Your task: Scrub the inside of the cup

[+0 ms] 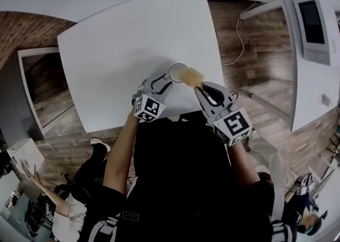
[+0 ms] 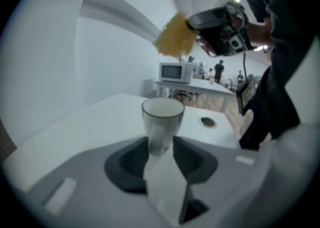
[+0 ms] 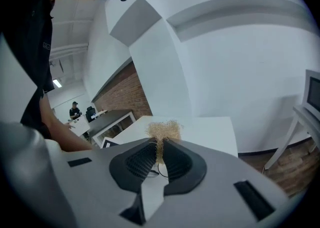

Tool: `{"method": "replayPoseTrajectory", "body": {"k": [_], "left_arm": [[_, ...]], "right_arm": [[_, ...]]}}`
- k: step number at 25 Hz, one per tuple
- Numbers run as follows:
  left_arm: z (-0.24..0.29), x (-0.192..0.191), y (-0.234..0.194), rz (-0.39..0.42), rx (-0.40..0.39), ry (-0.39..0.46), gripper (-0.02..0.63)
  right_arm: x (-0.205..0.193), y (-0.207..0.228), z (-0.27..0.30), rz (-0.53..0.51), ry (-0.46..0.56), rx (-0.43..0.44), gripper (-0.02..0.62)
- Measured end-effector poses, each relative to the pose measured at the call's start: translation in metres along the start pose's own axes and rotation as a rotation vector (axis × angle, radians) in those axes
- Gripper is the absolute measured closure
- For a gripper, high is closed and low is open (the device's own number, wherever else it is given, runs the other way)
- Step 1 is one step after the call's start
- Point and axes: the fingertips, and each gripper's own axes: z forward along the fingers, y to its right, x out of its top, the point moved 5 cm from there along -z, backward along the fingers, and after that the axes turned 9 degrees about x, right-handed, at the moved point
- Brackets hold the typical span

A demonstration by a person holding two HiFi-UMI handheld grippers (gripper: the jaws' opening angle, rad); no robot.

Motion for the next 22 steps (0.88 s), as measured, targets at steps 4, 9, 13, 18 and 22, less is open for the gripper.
{"method": "replayPoseTrajectory", "body": {"k": [4,9,13,18,22], "left_arm": [[0.007,0.003,0.0,0.005,0.024,0.004,0.528],[0.005,0.005,0.013,0.014,0.058,-0.009,0.531],[-0.001,0.001,0.021,-0.05,0.076,-0.018,0.532],[-0.009,-0.005,0.026,-0.028,0.087,-0.04,0.534],[-0.008,-0.001,0.027,-0.045,0.085,-0.047,0.534]], "right_arm": [[-0.016,0.008,0.018,0.015,-0.093,0.052,0.561],[-0.038,0.015,0.037,0.006,-0.277,0.072,0.561],[-0.054,0.015,0.06,0.055,-0.376,0.11,0.561],[-0.059,0.019,0.086,0.094,-0.465,0.131,0.561],[-0.074,0.021,0.105,0.023,-0.591,0.146,0.561]]}}
